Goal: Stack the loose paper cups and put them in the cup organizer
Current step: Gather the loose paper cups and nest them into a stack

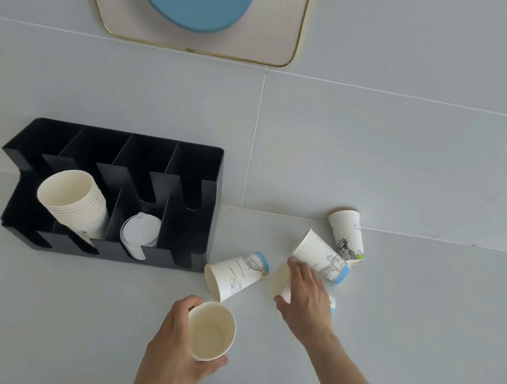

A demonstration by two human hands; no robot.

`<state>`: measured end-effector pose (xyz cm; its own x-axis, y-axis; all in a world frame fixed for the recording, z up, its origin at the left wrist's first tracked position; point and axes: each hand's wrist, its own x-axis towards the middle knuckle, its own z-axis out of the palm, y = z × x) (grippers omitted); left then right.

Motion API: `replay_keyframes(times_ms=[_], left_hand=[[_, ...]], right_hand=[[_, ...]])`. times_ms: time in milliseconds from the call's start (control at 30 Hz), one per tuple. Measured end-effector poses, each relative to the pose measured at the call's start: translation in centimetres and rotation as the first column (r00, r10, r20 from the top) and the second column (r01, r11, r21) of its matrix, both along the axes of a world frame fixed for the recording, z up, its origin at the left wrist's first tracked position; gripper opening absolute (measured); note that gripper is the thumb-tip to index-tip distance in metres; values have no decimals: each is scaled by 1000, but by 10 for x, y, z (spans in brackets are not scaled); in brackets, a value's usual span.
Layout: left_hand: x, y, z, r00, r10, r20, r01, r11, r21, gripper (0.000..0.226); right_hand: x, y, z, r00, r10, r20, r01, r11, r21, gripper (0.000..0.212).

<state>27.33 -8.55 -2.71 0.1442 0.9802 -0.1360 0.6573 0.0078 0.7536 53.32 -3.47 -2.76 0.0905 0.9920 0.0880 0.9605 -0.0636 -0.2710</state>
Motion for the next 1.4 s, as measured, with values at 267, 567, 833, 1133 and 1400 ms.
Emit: replay_keyframes(times_ms=[267,567,833,1133,1400], left_hand=[[-1,-2,-5,1000,-1,11,1,1000,7,101],[-1,-4,-5,999,8,45,-8,1000,18,101],[-4,-8,-2,991,-42,130,38,999,35,122],[-15,-6,-3,992,-65,105,56,995,83,101],[-37,1,-3,995,-1,95,-5,998,63,103]], right_hand=[[-23,-39,95,744,32,-668,204,941,271,91],[-72,-73,79,648,219,-729,-108,974,197,82],[-87,-79,39,822,221,-525,-257,966,4,91],[-73,-54,40,846,137,-515,-199,978,-67,67],[-75,25,19,949,292,-116,-306,943,-129,83]])
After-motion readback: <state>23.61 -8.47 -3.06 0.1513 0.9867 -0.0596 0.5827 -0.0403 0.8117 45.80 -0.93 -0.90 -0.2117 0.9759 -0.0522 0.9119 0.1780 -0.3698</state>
